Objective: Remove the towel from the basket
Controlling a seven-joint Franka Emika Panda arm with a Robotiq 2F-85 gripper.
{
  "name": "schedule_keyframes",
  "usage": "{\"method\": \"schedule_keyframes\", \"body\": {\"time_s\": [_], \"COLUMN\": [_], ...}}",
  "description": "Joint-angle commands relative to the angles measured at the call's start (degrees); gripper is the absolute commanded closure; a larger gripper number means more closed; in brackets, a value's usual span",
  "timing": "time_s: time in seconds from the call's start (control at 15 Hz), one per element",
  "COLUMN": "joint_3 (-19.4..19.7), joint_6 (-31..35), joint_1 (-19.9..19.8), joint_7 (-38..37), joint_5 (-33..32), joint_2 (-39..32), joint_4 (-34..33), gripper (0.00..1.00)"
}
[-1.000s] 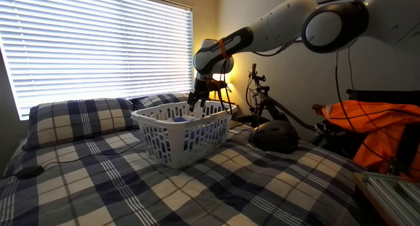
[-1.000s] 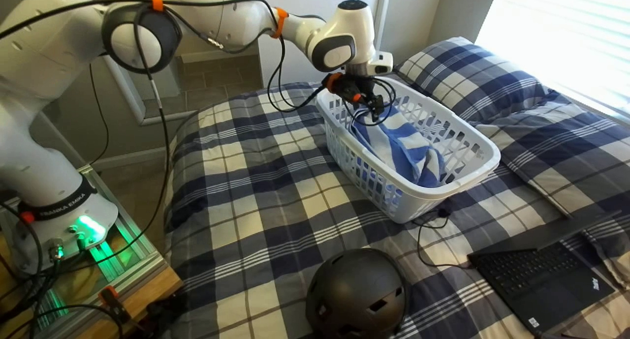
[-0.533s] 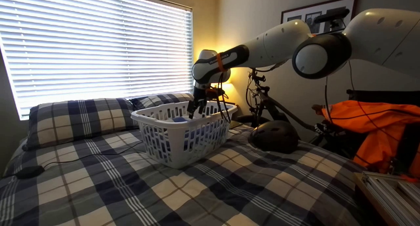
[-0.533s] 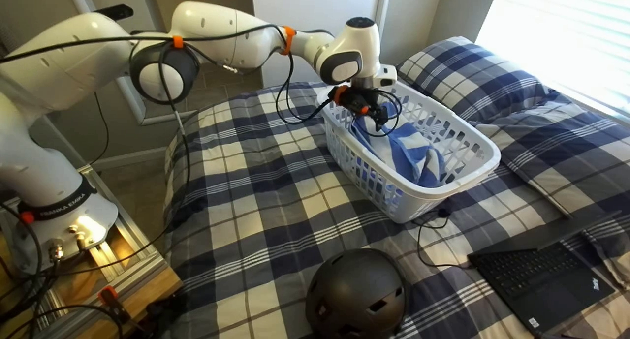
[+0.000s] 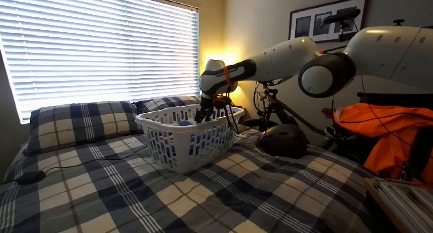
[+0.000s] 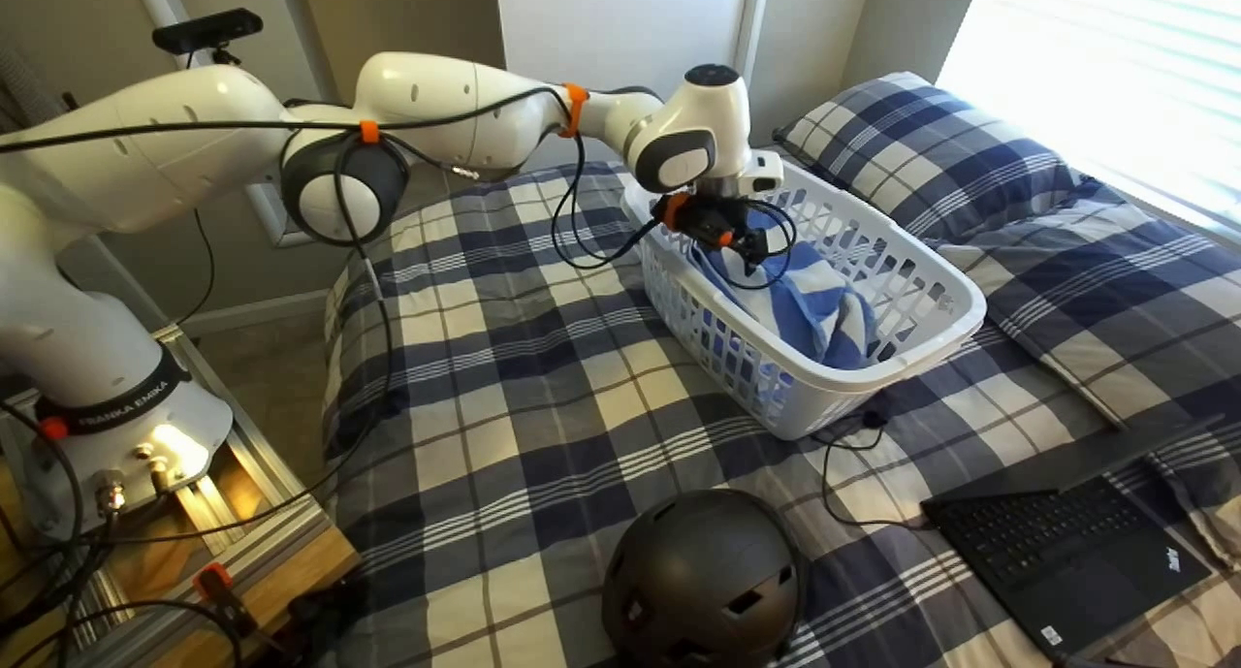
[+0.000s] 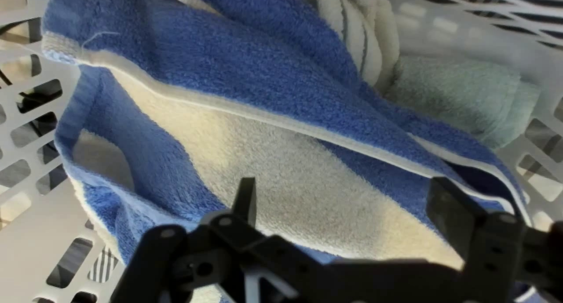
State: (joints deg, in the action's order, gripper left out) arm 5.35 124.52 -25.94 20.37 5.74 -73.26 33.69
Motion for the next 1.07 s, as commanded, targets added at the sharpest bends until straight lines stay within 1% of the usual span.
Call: {"method": "schedule_keyframes", "body": {"time_s": [0.0,0.13,0.4,0.53,0.6,0.67,1.0], "joint_3": [-1.2,-1.9,-2.9,-2.5,-2.3,-2.3,-1.2], "joint_6": [-2.0,-3.1,-8.2,-9.4,-9.0,-7.4,-4.2], "joint_1": [-0.9,-1.3,-1.7,-1.7,-1.7,-1.6,-1.2], "joint_7": [3.8,5.0,6.3,6.6,6.7,7.1,8.6], "joint_5": [-2.7,-2.5,-2.0,-2.6,-2.8,-3.0,-5.5], "joint_2": [-4.7,-5.7,-7.3,-8.4,-8.3,-6.8,-8.1], "joint_4": [-7.7,-9.2,-11.1,-12.3,-11.7,-8.5,-9.3], "gripper": [0.0,0.0,0.0,0.0,0.0,0.0,0.0]}}
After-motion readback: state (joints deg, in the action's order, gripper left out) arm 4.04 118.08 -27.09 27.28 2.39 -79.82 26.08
